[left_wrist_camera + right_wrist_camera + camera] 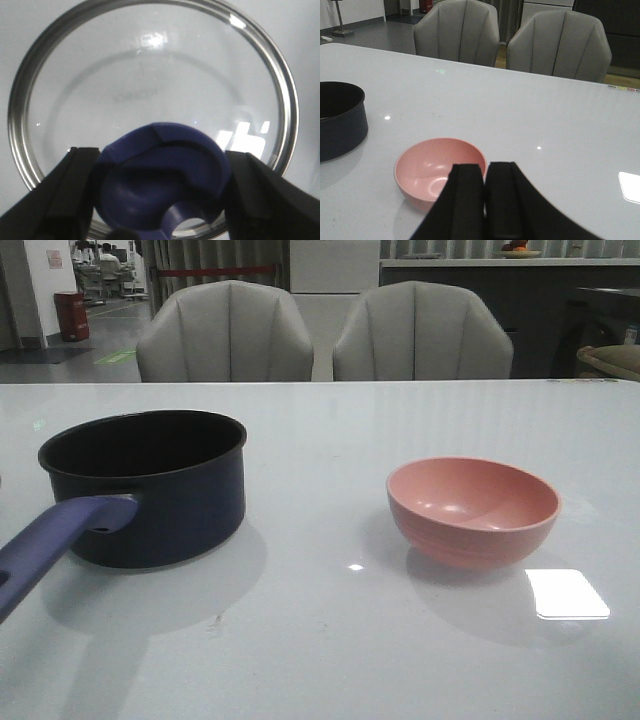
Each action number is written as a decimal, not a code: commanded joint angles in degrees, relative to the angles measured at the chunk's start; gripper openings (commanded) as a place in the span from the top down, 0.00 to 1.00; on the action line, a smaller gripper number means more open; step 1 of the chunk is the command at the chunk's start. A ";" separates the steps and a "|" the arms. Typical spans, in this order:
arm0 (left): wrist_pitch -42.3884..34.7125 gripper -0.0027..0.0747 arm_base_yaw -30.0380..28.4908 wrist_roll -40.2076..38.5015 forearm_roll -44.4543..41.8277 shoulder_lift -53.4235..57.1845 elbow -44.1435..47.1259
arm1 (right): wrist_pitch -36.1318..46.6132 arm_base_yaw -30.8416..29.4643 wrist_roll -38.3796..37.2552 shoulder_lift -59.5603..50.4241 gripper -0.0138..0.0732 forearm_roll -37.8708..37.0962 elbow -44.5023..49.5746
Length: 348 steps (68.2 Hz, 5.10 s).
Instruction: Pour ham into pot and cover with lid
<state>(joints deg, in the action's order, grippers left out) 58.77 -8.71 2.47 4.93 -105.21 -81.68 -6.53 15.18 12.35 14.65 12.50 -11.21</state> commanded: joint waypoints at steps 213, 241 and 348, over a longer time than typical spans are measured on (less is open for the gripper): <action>-0.47 0.18 30.01 2.80 -1.97 28.36 -0.83 | 5.01 -0.06 0.38 0.32 0.66 0.33 -1.53; -19.44 0.18 30.01 2.80 0.80 59.36 30.87 | 5.01 -0.06 0.38 0.32 0.66 0.33 -1.53; -44.32 0.82 23.07 -3.79 -5.50 101.49 66.92 | 5.01 -0.06 0.38 0.32 0.66 0.33 -1.53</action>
<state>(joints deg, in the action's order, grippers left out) 25.00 18.21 2.95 2.24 -3.56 -16.75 -6.53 15.18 12.44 14.65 12.50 -11.21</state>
